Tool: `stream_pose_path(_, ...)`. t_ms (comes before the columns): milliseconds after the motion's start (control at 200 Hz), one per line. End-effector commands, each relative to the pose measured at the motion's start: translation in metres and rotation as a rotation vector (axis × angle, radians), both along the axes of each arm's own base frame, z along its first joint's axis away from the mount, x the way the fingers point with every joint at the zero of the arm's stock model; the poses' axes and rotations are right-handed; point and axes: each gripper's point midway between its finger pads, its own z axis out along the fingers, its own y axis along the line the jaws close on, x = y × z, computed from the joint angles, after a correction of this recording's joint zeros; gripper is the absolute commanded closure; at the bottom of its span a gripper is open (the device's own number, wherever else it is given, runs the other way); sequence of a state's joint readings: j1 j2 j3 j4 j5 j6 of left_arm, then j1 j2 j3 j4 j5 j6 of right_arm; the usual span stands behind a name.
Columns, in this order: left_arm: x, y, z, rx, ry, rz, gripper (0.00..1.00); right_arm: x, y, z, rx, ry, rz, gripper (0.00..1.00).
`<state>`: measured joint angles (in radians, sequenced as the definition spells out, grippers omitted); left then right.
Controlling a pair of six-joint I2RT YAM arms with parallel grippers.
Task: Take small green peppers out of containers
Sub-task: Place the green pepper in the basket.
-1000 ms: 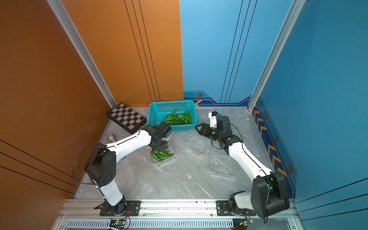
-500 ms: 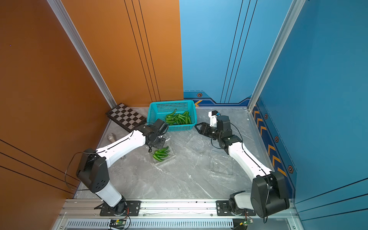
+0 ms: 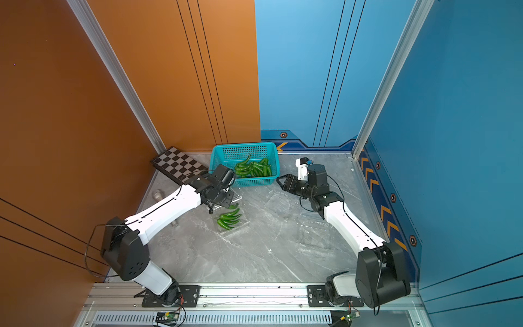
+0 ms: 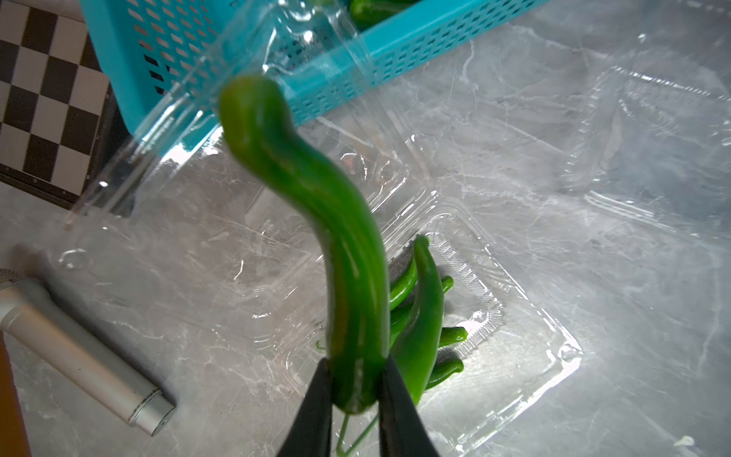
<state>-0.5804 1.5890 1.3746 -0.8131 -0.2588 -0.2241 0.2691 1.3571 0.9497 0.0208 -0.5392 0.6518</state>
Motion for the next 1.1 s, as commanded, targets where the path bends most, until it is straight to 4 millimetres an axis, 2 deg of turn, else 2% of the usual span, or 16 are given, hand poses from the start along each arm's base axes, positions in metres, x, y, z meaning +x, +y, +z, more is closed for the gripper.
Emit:
stream_pose_path(0,0.0,-0.001,0.022,-0.037,-0.025,-0.02,0.93,-0.001,0.005,-0.004,0.015,0.007,0.017,0.45)
stream_pose_path(105,0.006,-0.004,0.034,-0.05,-0.053,-0.027,0.93,-0.001,0.006,-0.005,0.016,0.007,0.02,0.45)
stream_pose_path(240,0.025,-0.011,0.059,-0.076,-0.105,-0.052,0.91,-0.001,0.006,-0.008,0.019,0.011,0.021,0.45)
stream_pose_path(460,0.085,-0.024,0.102,-0.133,-0.2,-0.078,0.87,-0.002,0.006,-0.007,0.029,0.002,0.02,0.45)
stream_pose_path(546,0.11,-0.031,0.11,-0.152,-0.225,-0.085,0.86,-0.002,0.005,-0.007,0.026,-0.005,0.019,0.45)
stream_pose_path(646,0.142,-0.037,0.107,-0.16,-0.241,-0.086,0.85,-0.001,0.008,-0.005,0.037,-0.012,0.026,0.45)
stream_pose_path(721,0.167,-0.039,0.095,-0.162,-0.232,-0.076,0.85,0.0,0.01,-0.004,0.048,-0.015,0.031,0.45)
stream_pose_path(876,0.214,-0.029,0.064,-0.119,-0.24,-0.024,0.84,0.002,0.014,-0.006,0.052,-0.017,0.045,0.45)
stream_pose_path(971,0.231,-0.023,0.056,-0.106,-0.25,-0.01,0.83,0.002,0.018,-0.006,0.056,-0.015,0.055,0.45)
stream_pose_path(1036,0.235,-0.021,0.054,-0.103,-0.255,-0.007,0.69,0.002,0.019,-0.005,0.053,-0.018,0.056,0.44)
stream_pose_path(1096,0.237,-0.02,0.053,-0.088,-0.259,-0.011,0.63,0.001,0.018,-0.004,0.05,-0.019,0.051,0.44)
